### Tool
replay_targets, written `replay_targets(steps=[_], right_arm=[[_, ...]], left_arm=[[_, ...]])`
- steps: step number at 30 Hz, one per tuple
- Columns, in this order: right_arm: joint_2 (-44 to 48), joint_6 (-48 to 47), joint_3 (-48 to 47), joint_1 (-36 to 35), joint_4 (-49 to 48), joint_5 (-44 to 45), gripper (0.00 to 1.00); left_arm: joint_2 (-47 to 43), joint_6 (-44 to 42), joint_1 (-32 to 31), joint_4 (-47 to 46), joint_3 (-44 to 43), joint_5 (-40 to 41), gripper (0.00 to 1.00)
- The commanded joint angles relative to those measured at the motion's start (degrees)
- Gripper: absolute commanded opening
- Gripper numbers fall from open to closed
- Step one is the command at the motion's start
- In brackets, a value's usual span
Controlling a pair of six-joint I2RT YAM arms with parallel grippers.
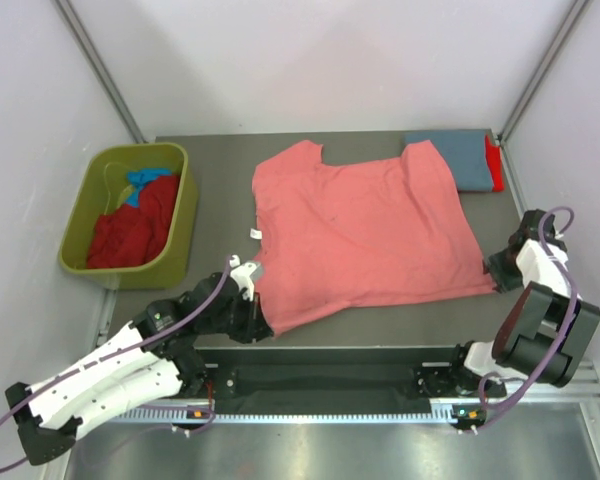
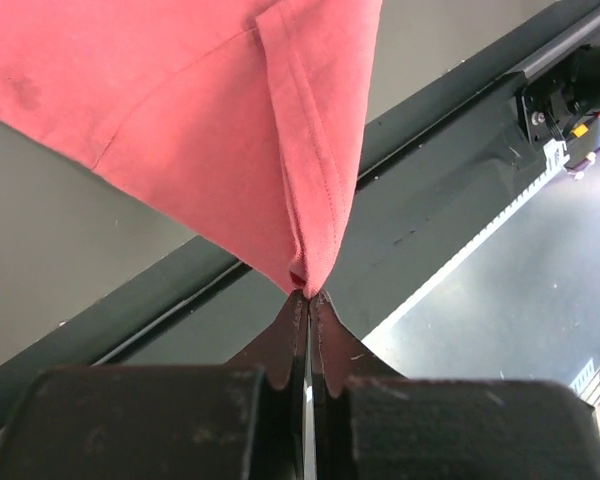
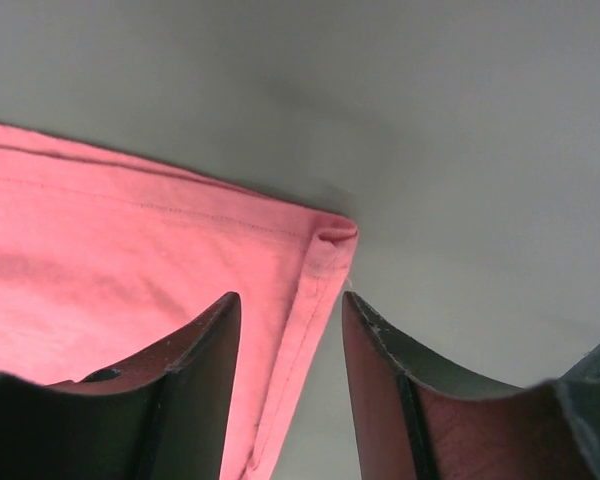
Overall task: Fold and stack the t-shirts
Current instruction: Flatten the tshirt out, then fold the tshirt
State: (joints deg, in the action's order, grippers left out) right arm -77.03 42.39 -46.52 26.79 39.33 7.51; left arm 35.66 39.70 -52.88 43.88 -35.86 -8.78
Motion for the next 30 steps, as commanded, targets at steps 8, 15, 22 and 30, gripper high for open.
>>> replay_targets(steps=[8, 15, 22, 30], right_arm=[[-3.9, -3.5, -5.2, 0.8, -1.0, 0.1, 0.42], [-5.1, -3.3, -3.4, 0.7, 0.3, 0.8, 0.44], [-6.2, -2.8, -1.1, 0.8, -0.2, 3.3, 0.43], [-8.3, -2.5, 1.0, 0.8, -3.0, 8.2, 0.24]], left_arm=[[-6.1, 2.8, -0.1, 3.6, 0.3, 0.7, 0.00], [-6.0, 3.7, -0.2, 3.4, 1.0, 0.6, 0.00], [-6.0, 3.4, -0.1, 3.1, 1.2, 0.0, 0.00], [-5.8, 2.9, -0.1, 3.1, 1.0, 0.1, 0.00]])
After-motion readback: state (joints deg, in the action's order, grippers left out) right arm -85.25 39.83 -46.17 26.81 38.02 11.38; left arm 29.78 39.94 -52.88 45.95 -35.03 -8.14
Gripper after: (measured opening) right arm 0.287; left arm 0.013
